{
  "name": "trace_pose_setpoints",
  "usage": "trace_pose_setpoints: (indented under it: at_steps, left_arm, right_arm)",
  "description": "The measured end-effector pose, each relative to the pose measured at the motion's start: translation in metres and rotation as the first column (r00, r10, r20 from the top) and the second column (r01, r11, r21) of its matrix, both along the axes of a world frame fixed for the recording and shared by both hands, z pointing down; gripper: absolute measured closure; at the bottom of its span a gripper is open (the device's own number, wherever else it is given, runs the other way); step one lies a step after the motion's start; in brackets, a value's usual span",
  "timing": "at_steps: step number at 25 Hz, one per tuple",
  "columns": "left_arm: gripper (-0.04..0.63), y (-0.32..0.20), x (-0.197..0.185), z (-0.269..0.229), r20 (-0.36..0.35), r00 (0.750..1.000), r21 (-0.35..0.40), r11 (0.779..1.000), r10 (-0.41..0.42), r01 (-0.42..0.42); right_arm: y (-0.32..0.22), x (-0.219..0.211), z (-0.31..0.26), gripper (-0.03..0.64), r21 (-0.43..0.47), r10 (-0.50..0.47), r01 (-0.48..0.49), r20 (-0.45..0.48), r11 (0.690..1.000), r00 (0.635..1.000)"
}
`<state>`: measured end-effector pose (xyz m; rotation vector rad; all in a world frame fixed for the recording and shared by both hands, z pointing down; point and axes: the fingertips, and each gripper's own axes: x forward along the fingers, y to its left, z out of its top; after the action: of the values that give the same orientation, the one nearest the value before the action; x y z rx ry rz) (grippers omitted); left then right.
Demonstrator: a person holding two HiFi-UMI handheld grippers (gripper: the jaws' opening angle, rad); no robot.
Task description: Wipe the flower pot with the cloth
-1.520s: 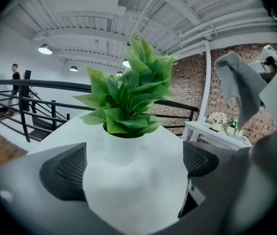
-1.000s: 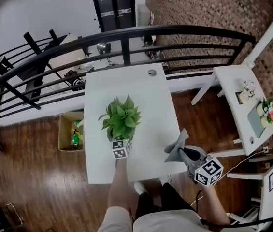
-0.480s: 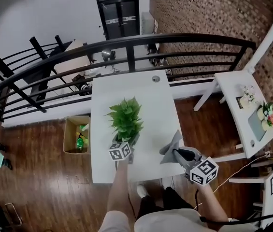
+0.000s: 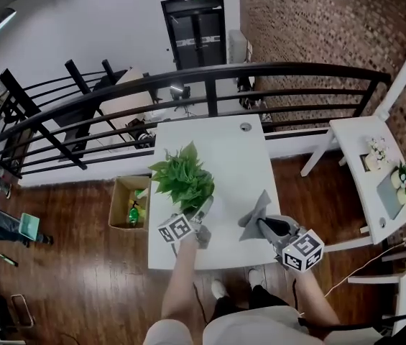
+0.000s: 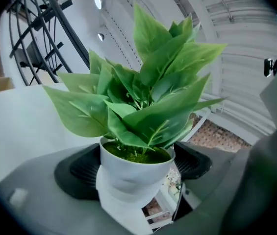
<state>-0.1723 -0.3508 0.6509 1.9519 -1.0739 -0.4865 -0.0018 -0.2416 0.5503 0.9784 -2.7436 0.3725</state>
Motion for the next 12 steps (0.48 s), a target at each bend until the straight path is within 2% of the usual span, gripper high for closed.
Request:
trace_pose_setpoints:
  at_steps: [5, 8, 10, 12]
  left_arm:
    - [0.095, 0.020, 0.009, -0.080, -0.102, 0.992, 0.080, 0.995, 0.068, -0.060]
    - [0.095, 0.040, 0.023, -0.130, -0.145, 0.981, 0.140, 0.984, 0.130, -0.110]
    - [0.095, 0.055, 0.032, -0.157, -0.176, 0.971, 0.164, 0.977, 0.163, -0.135]
    - [0.095, 0.067, 0.042, -0.180, -0.196, 0.960, 0.197, 0.967, 0.199, -0.160]
  right_arm:
    - [-0.011, -0.013, -0.044, 0.620, 0.113, -0.056, 0.055, 0.009, 0.992, 0.998]
    - [-0.010, -0.027, -0.093, 0.620, 0.187, -0.102, 0.086, 0.076, 0.979, 0.992]
    - [-0.005, -0.042, -0.127, 0.619, 0.264, -0.141, 0.114, 0.087, 0.958, 0.986]
    - [0.000, -0.056, -0.146, 0.619, 0.352, -0.165, 0.144, 0.030, 0.925, 0.986]
